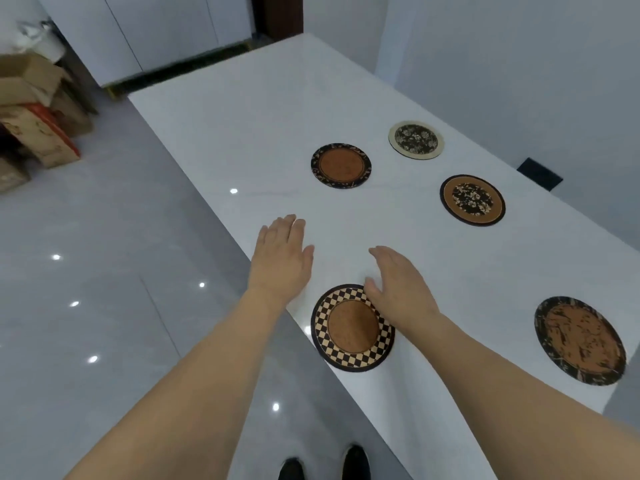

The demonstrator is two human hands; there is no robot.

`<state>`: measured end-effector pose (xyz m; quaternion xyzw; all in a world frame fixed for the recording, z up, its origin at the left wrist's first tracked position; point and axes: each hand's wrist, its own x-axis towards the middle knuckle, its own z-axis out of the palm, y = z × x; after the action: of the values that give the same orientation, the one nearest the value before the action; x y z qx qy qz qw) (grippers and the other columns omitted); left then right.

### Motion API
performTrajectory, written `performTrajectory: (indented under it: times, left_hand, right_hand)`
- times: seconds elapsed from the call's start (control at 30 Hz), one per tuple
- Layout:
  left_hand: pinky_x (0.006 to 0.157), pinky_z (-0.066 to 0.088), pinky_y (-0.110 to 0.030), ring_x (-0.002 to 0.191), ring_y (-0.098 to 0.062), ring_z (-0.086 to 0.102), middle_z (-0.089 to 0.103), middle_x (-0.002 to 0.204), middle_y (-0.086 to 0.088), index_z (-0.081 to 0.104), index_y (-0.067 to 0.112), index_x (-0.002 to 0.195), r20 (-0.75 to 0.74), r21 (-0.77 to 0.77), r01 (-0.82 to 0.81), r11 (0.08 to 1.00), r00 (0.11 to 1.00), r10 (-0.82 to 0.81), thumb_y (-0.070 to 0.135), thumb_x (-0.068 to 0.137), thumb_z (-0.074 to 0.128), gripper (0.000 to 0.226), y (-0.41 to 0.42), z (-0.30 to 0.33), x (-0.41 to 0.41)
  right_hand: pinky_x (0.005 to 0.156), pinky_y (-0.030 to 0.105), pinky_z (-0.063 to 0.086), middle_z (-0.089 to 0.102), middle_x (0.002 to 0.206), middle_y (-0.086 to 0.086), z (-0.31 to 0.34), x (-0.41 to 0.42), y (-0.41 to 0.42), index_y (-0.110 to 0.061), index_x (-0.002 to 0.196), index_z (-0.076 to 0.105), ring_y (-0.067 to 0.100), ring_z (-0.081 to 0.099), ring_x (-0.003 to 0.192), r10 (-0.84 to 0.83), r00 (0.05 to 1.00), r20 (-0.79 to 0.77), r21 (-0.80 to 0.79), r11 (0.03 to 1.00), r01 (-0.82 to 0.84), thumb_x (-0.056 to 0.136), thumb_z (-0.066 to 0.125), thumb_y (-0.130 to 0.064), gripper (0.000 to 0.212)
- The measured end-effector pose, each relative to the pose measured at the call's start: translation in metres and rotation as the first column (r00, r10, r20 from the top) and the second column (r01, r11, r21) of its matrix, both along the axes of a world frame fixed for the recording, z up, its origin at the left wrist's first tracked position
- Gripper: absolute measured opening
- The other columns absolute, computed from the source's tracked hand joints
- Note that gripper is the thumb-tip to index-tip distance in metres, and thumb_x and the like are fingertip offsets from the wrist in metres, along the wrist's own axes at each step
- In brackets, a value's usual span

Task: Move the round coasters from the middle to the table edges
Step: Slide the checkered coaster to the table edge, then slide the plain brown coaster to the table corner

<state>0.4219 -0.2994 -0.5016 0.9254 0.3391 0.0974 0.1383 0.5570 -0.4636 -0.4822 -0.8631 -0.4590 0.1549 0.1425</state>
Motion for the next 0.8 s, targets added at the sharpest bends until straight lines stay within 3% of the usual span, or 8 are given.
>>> performTrajectory:
  times: [0.2, 0.43, 0.63, 0.8]
  left_hand:
    - [0.116, 0.024, -0.050, 0.139, -0.038, 0.034, 0.038, 0.151, -0.018, 0.042, 0.000, 0.143, 0.026, 0.077, -0.184, 0.980, 0.983, 0.182, 0.025, 0.097, 0.052, 0.053, 0.032, 0.109, -0.069]
    - [0.117, 0.023, -0.051, 0.136, -0.040, 0.036, 0.040, 0.148, -0.020, 0.043, 0.002, 0.141, 0.059, 0.199, -0.318, 0.927, 0.948, 0.312, 0.026, 0.093, 0.057, 0.055, 0.060, 0.232, -0.167]
    - [0.120, 0.017, -0.050, 0.143, -0.034, 0.027, 0.034, 0.153, -0.015, 0.039, 0.006, 0.143, 0.071, 0.238, -0.373, 0.897, 0.928, 0.367, 0.030, 0.095, 0.051, 0.055, 0.092, 0.277, -0.215]
    - [0.119, 0.019, -0.052, 0.143, -0.033, 0.027, 0.031, 0.155, -0.014, 0.035, 0.008, 0.146, 0.018, 0.252, -0.319, 0.914, 0.946, 0.325, 0.033, 0.097, 0.047, 0.057, 0.137, 0.289, -0.211]
  right_hand:
    - [0.112, 0.024, 0.016, 0.028, 0.155, 0.004, 0.107, -0.041, 0.054, -0.012, 0.149, 0.024, 0.017, 0.025, 0.141, 0.145, 0.989, -0.032, 0.171, 0.976, -0.138, 0.095, 0.047, -0.025, 0.060]
    - [0.115, 0.026, 0.015, 0.028, 0.155, 0.005, 0.218, -0.108, 0.096, -0.010, 0.149, 0.024, 0.017, 0.023, 0.142, 0.276, 0.952, 0.135, 0.263, 0.916, -0.303, 0.093, 0.048, -0.023, 0.062]
    - [0.117, 0.032, 0.017, 0.026, 0.156, 0.006, 0.256, -0.158, 0.136, -0.012, 0.149, 0.022, 0.019, 0.022, 0.142, 0.327, 0.922, 0.206, 0.285, 0.882, -0.376, 0.092, 0.048, -0.028, 0.065]
    - [0.116, 0.033, 0.019, 0.029, 0.154, 0.006, 0.267, -0.162, 0.191, -0.012, 0.149, 0.024, 0.021, 0.025, 0.141, 0.352, 0.893, 0.280, 0.254, 0.870, -0.422, 0.090, 0.049, -0.029, 0.066]
